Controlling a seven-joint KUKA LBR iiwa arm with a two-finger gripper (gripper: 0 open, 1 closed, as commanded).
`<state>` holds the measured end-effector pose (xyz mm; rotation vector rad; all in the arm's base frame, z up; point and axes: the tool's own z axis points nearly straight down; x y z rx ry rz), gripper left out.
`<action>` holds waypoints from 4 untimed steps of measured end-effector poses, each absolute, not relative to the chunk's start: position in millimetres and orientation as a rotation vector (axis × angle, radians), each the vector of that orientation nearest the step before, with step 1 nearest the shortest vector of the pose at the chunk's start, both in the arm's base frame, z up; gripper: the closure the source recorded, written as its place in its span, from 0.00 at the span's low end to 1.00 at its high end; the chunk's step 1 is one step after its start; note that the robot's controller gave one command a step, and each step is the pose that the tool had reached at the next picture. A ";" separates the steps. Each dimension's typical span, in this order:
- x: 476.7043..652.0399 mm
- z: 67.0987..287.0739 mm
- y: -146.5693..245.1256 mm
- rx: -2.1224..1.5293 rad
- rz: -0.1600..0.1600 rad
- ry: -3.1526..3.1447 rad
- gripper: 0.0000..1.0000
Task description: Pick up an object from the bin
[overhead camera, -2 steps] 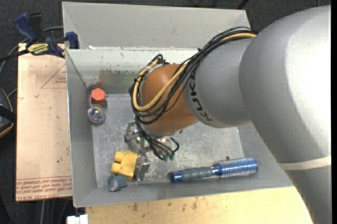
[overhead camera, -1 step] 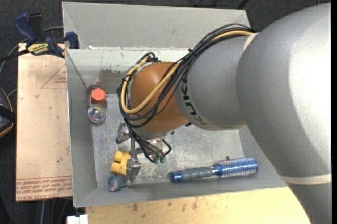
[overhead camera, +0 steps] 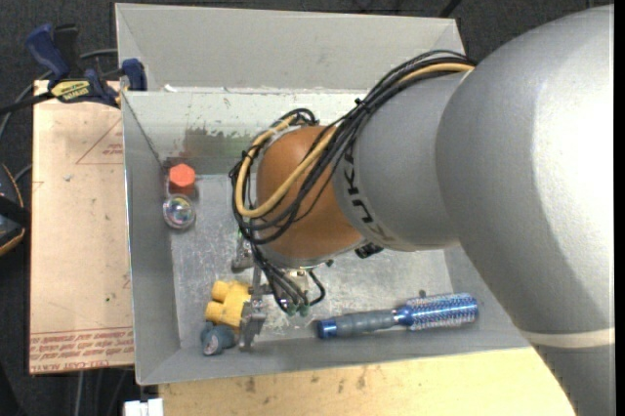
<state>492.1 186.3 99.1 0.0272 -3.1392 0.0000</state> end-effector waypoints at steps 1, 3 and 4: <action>491.3 73.6 188.5 -0.134 -0.008 -3.147 0.00; 495.0 77.6 189.4 -0.136 -0.008 -3.149 1.00; 496.2 79.4 190.0 -0.137 -0.005 -3.142 1.00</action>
Offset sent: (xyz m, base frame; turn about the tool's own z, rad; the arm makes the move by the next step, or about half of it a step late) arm -0.0041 0.0009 -0.0291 0.1028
